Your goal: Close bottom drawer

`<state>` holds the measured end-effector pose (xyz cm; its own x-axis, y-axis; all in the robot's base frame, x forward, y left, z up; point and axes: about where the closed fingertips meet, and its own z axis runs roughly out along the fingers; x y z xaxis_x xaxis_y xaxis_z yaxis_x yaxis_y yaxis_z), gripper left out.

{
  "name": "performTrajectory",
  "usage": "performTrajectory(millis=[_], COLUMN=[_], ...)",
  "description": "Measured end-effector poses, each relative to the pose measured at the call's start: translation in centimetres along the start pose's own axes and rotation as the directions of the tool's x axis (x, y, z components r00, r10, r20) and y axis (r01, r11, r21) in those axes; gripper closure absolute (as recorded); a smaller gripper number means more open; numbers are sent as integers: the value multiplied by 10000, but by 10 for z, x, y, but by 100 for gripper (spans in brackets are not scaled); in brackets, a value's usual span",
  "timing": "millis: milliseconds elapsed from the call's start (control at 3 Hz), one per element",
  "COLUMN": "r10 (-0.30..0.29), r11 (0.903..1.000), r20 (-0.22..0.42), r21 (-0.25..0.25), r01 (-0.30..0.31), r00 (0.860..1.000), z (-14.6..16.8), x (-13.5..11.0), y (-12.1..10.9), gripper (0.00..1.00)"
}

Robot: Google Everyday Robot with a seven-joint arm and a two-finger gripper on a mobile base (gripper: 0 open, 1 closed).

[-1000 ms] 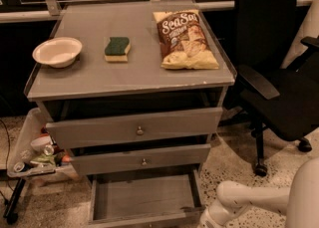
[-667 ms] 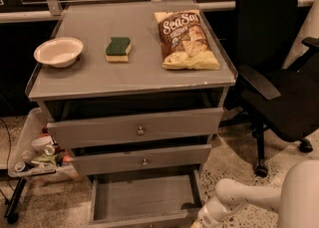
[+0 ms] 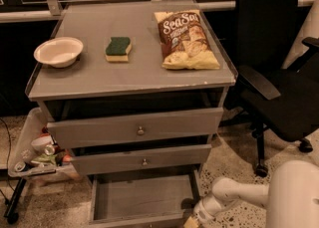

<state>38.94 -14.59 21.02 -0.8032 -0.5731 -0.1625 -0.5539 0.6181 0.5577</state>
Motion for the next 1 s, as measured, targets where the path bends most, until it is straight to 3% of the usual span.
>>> performTrajectory(millis=[1000], r10=[269], r11=[9981], r20=[-248], r21=[558], r01=[-255], r00=[9993], z=[23], x=[-12], y=[-31], gripper=[100])
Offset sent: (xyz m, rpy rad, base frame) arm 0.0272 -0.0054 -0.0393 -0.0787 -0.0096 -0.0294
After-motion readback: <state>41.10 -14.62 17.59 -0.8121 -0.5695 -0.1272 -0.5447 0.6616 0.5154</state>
